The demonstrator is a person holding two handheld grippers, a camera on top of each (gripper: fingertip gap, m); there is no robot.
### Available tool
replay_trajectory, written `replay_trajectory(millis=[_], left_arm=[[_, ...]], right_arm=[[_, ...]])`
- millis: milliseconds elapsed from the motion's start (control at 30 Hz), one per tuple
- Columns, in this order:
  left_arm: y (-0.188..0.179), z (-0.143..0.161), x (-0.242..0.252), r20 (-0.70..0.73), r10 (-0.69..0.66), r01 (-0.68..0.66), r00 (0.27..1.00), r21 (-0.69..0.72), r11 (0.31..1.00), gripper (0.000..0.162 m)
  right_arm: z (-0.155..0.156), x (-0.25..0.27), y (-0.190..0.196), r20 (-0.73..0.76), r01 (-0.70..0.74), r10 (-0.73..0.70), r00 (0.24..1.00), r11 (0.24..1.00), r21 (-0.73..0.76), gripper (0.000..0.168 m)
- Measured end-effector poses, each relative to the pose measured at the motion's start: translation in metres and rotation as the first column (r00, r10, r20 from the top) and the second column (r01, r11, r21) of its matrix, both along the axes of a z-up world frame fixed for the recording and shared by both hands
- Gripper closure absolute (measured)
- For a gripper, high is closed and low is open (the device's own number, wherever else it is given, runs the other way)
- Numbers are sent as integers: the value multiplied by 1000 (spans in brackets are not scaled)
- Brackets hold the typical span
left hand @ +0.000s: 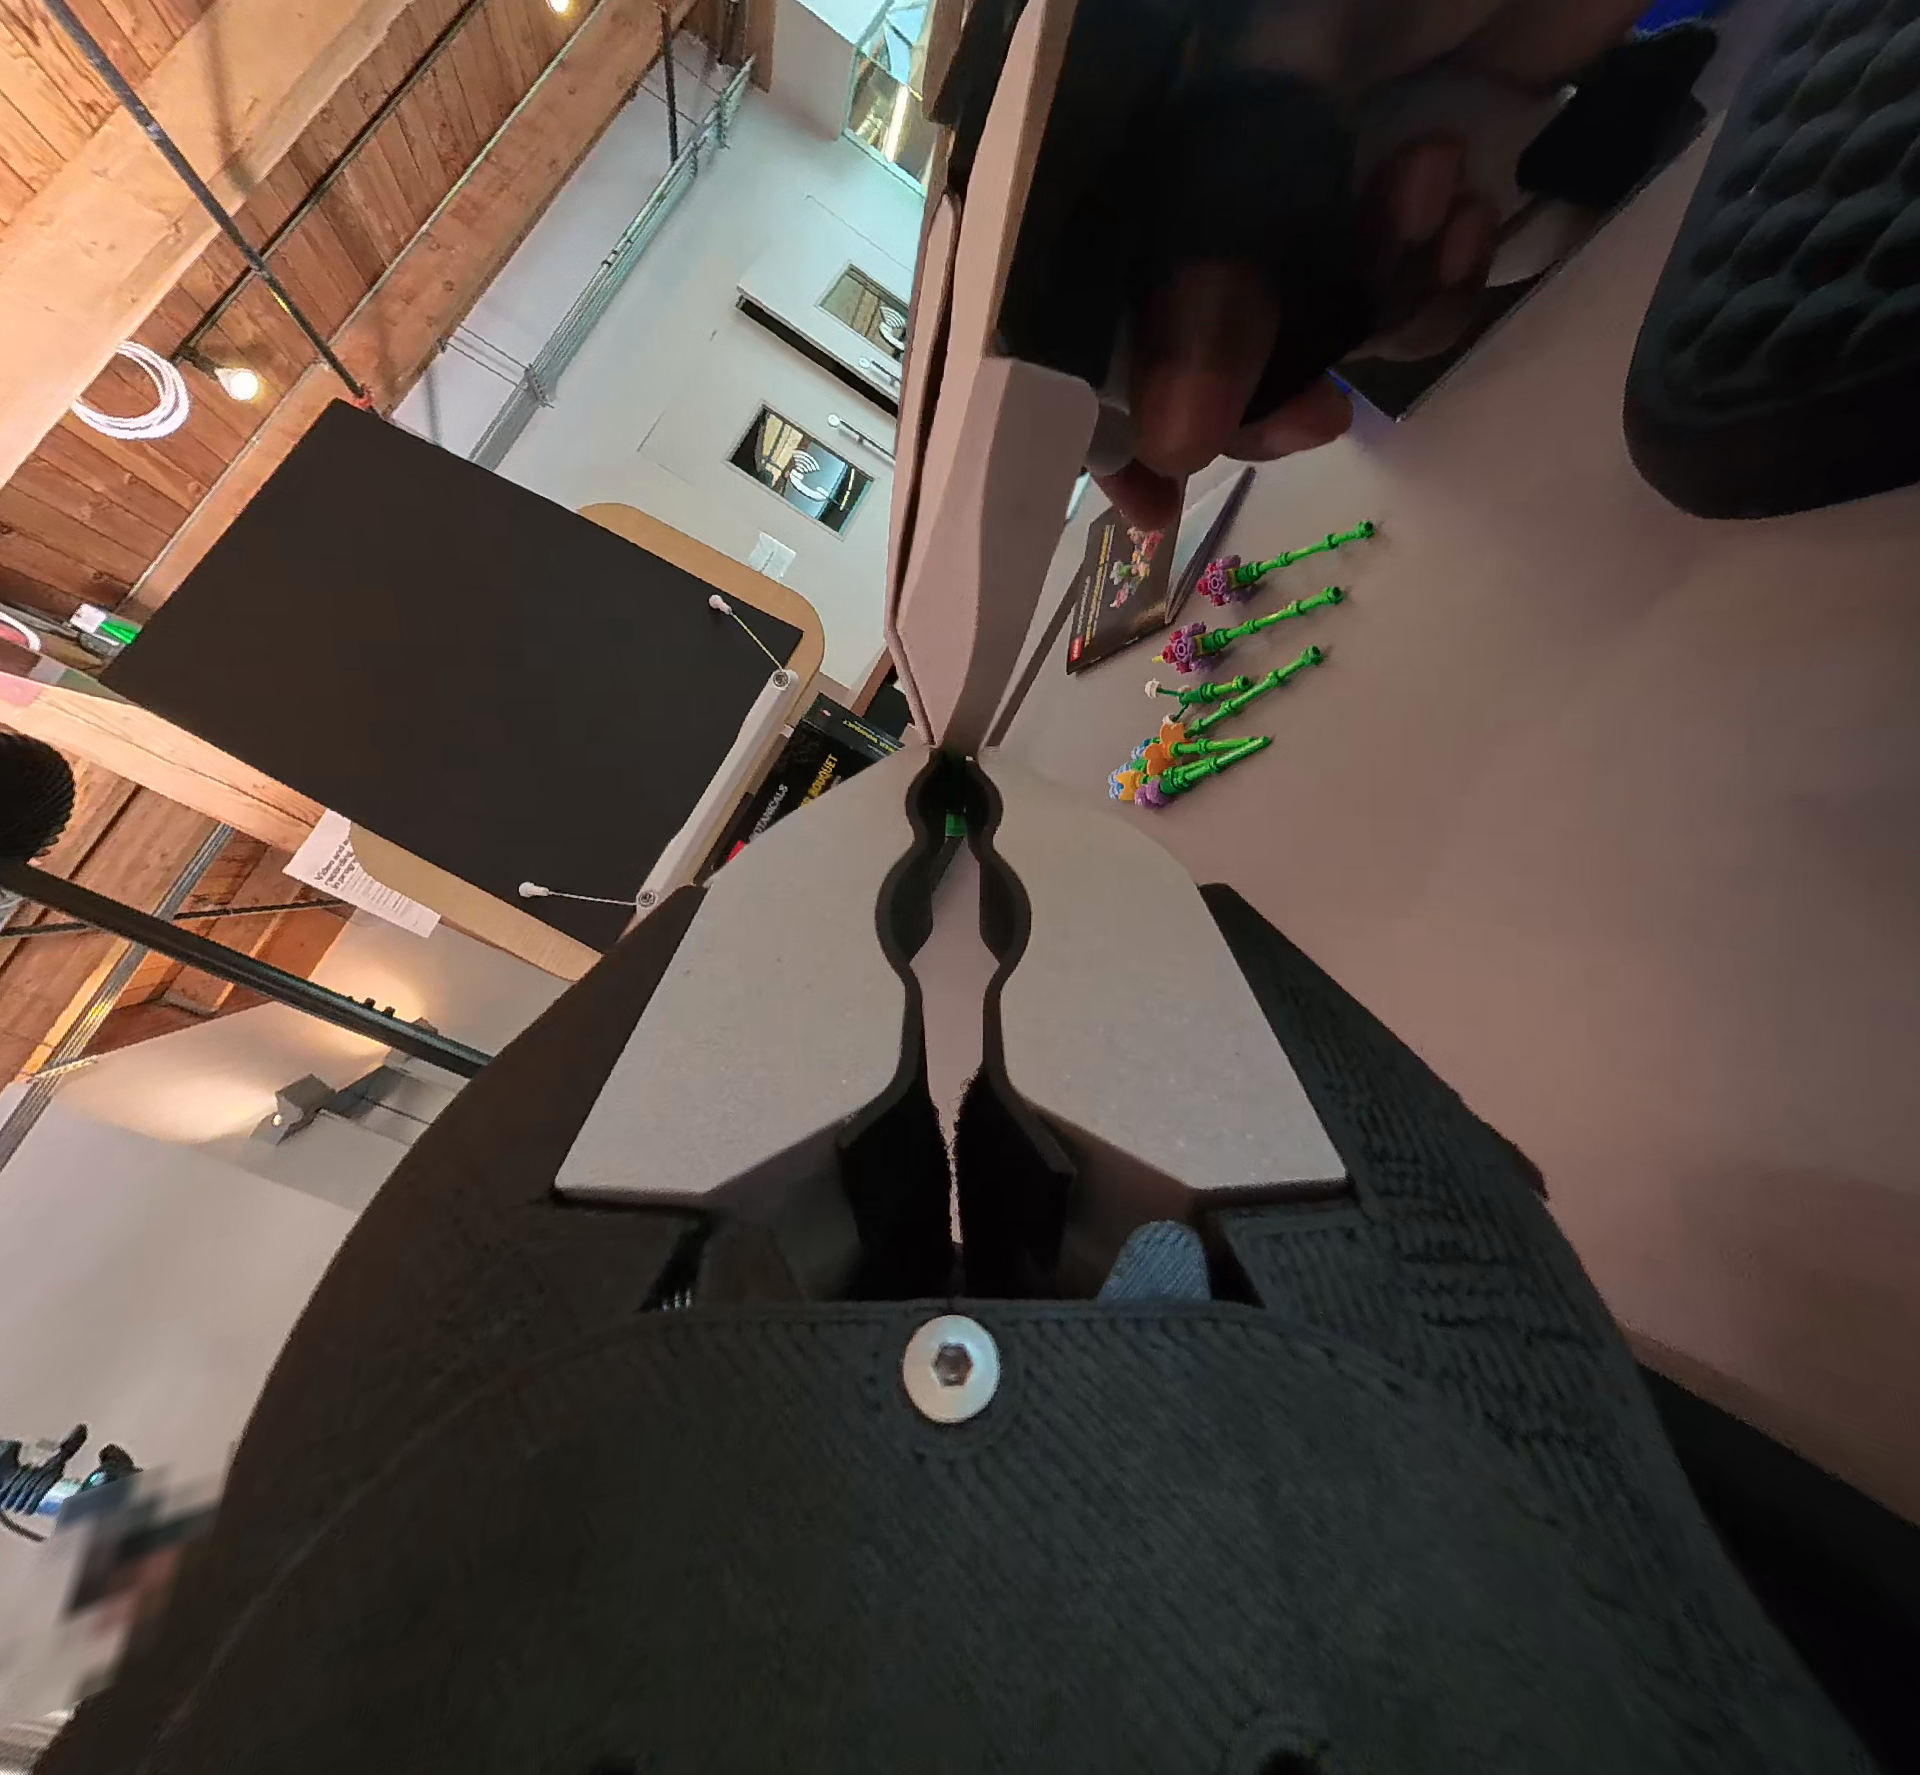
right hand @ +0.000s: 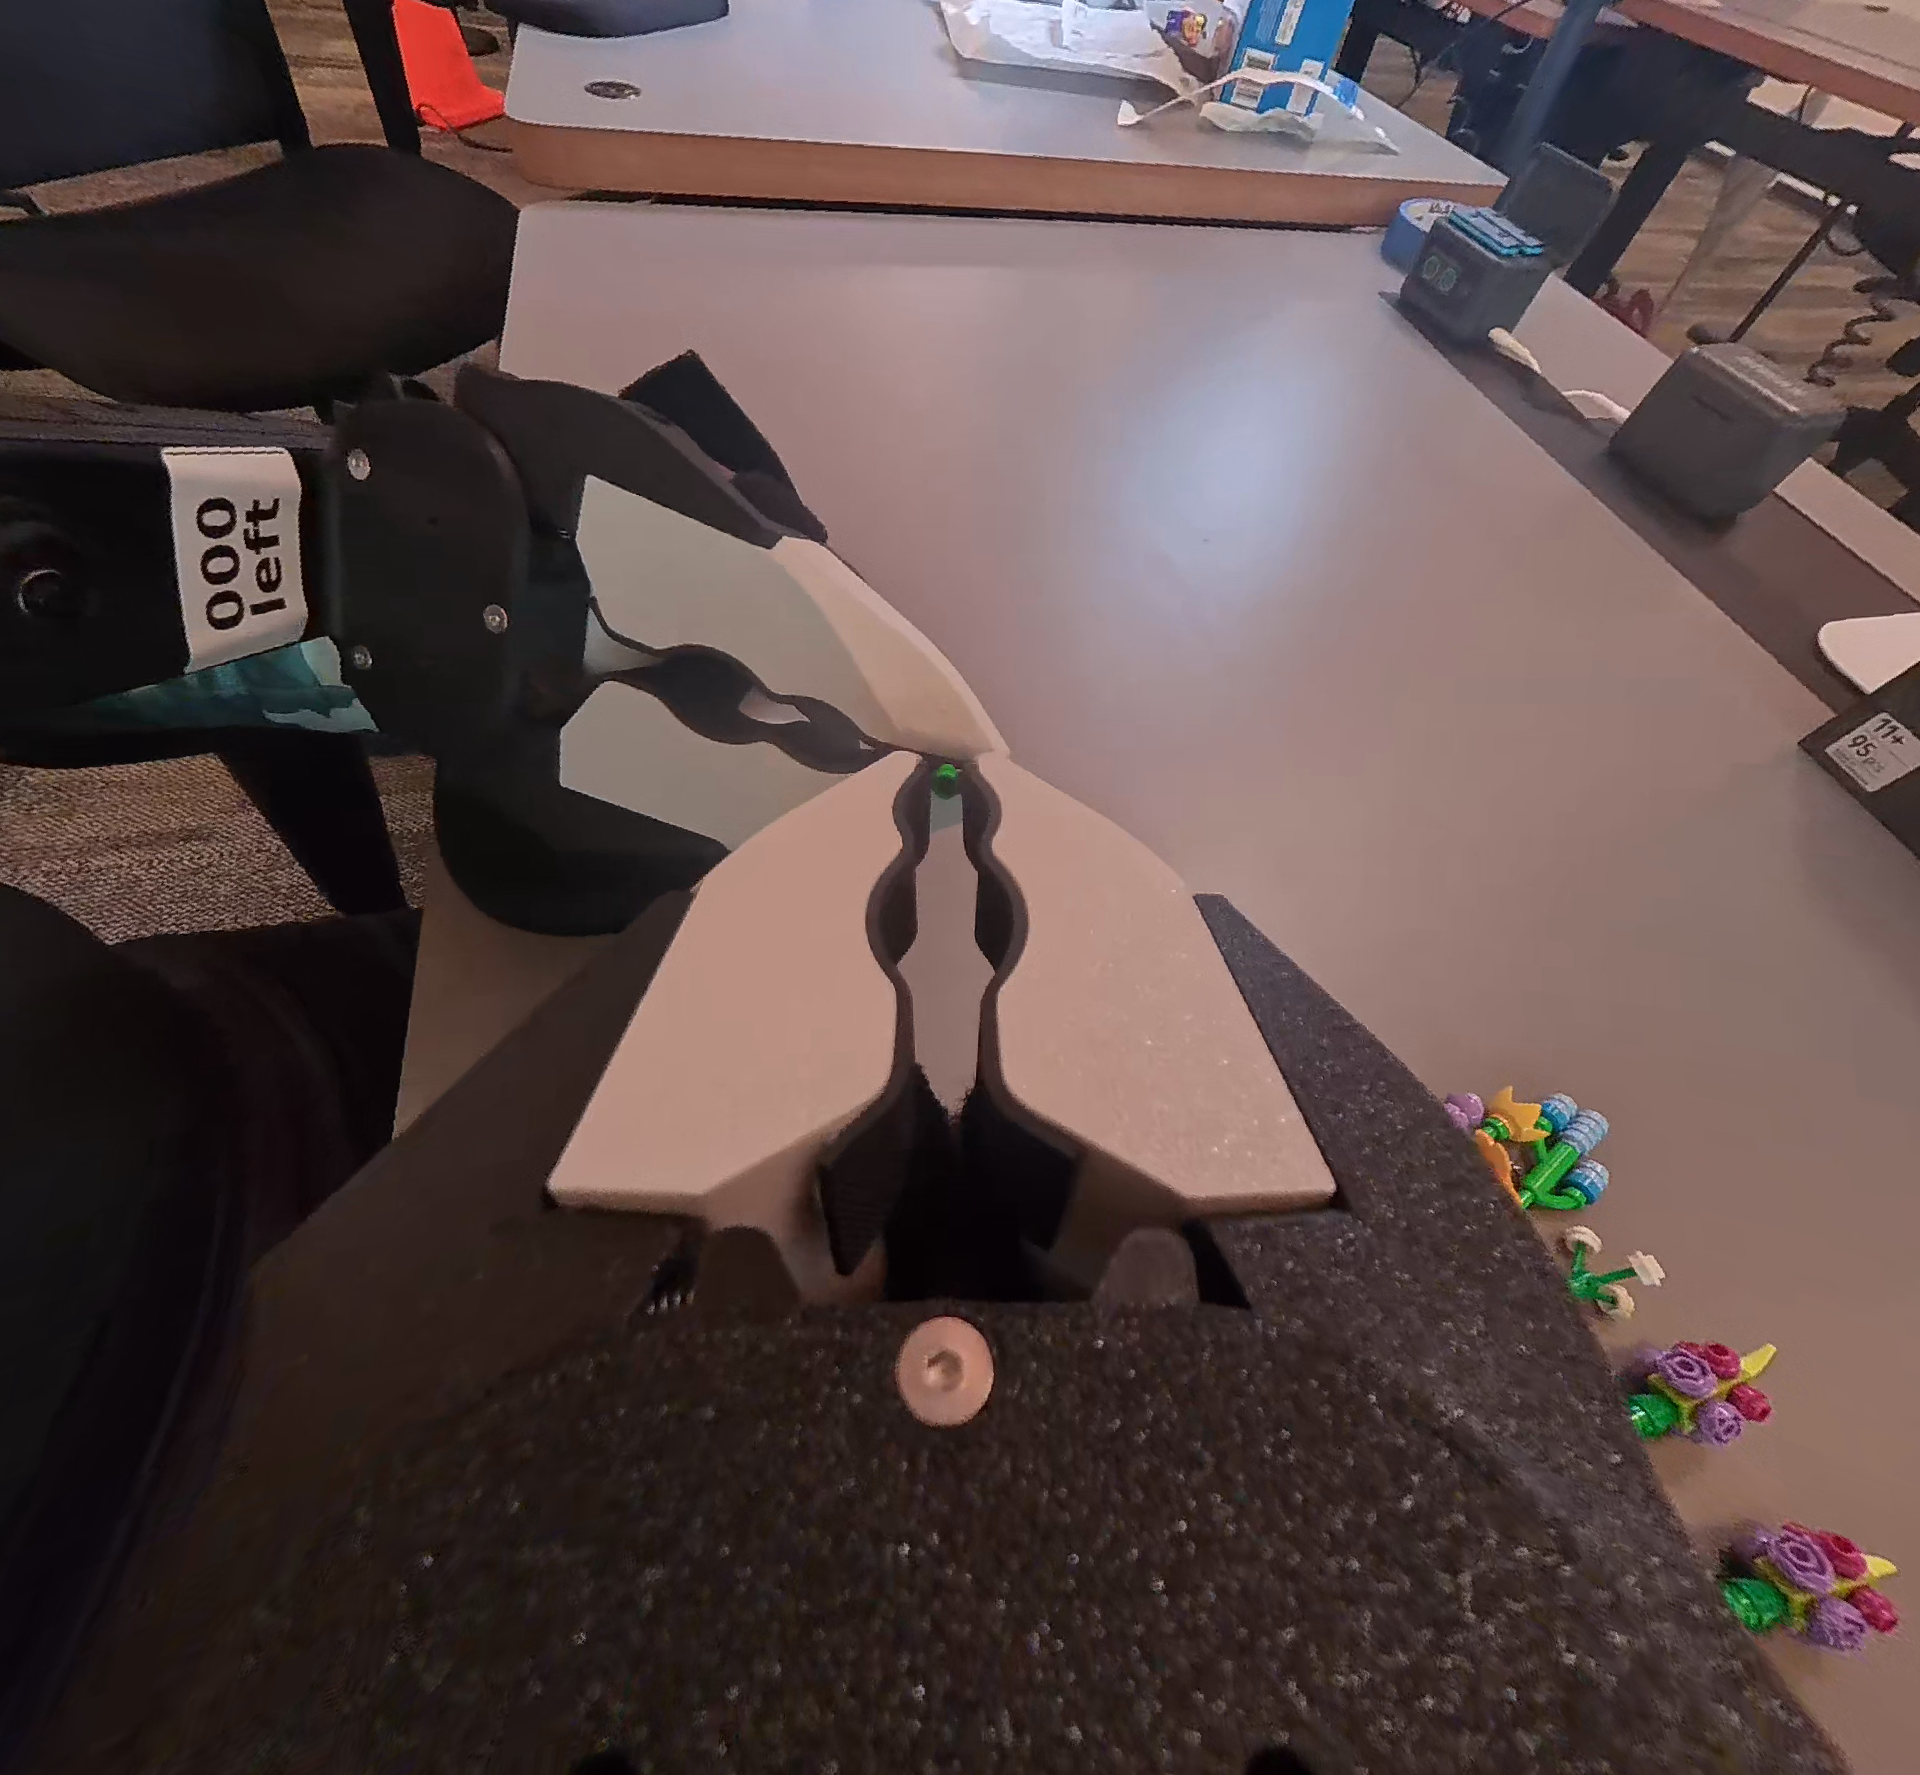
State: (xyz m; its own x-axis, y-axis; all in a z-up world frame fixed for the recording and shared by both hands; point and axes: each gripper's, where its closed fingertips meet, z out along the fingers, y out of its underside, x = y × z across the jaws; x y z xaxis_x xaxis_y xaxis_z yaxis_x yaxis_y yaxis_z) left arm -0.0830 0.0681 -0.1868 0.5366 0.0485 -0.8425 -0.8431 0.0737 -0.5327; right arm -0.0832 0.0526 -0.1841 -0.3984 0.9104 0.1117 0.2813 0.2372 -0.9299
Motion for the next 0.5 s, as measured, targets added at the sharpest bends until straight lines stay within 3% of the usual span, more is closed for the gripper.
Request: replay_trajectory(millis=[367, 500], left_arm=[[-8, 20, 28, 29, -136, 131, 990, 138, 982, 147], [-9, 30, 6, 179, -107, 75, 978, 177, 981, 114]], right_arm=[[23, 26, -4, 52, -18, 10, 999, 986, 165, 163], [23, 27, 16, 53, 66, -78, 996, 978, 200, 163]])
